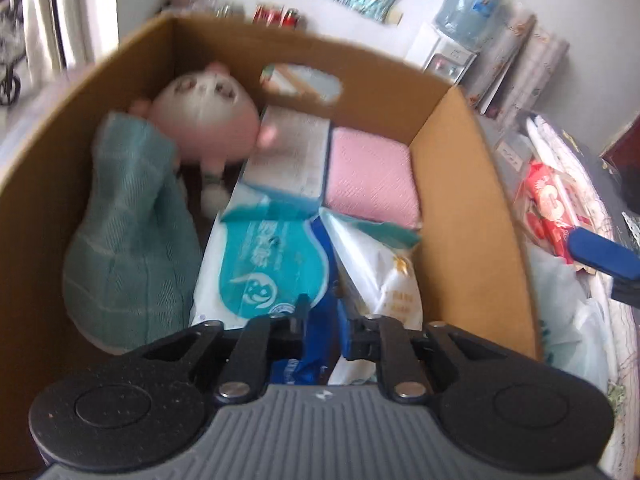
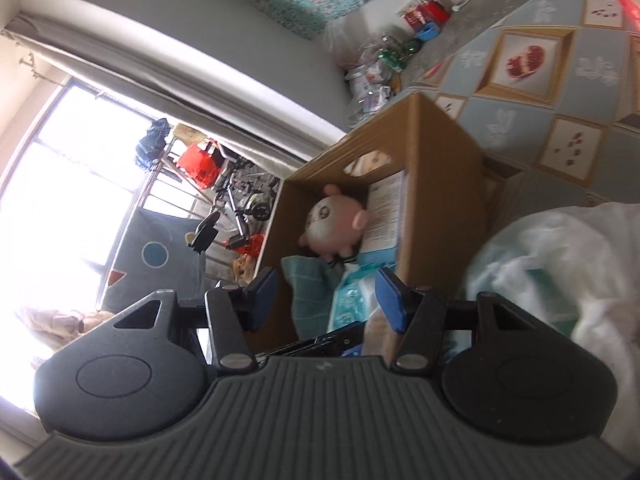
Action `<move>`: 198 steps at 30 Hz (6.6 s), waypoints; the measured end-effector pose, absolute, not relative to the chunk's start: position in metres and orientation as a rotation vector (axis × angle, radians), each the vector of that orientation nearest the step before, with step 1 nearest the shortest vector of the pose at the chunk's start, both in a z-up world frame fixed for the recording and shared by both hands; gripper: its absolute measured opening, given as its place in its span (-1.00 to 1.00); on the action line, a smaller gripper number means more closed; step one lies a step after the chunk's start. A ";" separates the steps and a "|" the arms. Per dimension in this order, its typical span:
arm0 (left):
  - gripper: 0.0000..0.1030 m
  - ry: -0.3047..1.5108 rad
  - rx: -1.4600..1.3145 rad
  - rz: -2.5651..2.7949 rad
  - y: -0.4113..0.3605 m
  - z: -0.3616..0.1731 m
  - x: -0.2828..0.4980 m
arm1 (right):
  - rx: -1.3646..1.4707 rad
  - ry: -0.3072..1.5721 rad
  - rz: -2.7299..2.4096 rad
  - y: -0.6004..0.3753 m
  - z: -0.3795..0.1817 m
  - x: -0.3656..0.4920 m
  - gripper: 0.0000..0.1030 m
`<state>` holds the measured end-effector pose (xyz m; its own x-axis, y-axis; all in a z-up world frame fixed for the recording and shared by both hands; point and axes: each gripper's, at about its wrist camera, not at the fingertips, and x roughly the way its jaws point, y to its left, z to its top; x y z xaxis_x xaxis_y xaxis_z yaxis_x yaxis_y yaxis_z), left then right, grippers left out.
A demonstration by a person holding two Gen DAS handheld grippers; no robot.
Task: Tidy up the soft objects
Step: 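Lift the cotton-swab bag with the right tool and carry it over the box, then lower the cotton-swab bag into the box and open the right tool, then close the right tool on the green scrunchie while the left tool grasps the orange-striped cloth, then carry the scrunchie with the right tool while the left tool carries the striped cloth to the box, then lower the striped cloth with the left tool while the right tool lowers the scrunchie, both opening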
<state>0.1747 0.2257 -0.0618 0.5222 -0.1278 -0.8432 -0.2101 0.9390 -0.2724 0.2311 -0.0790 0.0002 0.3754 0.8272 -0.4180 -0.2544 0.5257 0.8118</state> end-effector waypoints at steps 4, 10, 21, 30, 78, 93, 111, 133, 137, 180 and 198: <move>-0.75 1.016 -0.351 0.041 0.226 -0.055 0.175 | 0.743 0.926 0.745 -0.098 -0.007 0.232 0.06; -0.15 0.992 -0.287 0.050 0.214 -0.034 0.164 | 0.716 0.869 0.685 -0.131 -0.004 0.209 0.18; 0.76 0.664 -0.145 0.050 0.150 0.049 0.065 | 0.526 0.691 0.538 -0.195 -0.007 0.097 0.53; 0.92 0.535 -0.116 -0.119 0.052 0.056 0.003 | 0.477 0.699 0.317 -0.288 -0.037 0.022 0.56; -0.21 0.881 0.010 -0.285 -0.094 -0.106 0.065 | 0.204 0.826 0.095 -0.320 -0.110 0.075 -0.50; -0.22 0.790 -0.130 -0.353 -0.072 -0.057 0.017 | 0.625 0.724 0.268 -0.349 -0.074 0.013 -0.61; -0.22 0.472 -0.164 -0.118 0.050 0.060 -0.050 | 0.581 0.651 0.813 -0.182 0.038 0.049 -0.60; -0.21 0.862 -0.059 0.173 0.219 0.018 0.038 | 0.286 1.224 0.923 0.084 0.005 0.163 -0.57; -0.20 0.941 -0.031 0.190 0.241 0.005 0.042 | 0.281 1.296 0.917 0.105 -0.012 0.169 -0.54; -0.18 0.888 0.067 0.268 0.250 0.030 0.040 | 0.347 1.331 0.876 0.104 -0.034 0.190 -0.20; 0.10 1.004 0.180 0.292 0.249 -0.014 0.073 | 0.340 1.345 0.869 0.105 -0.041 0.190 -0.10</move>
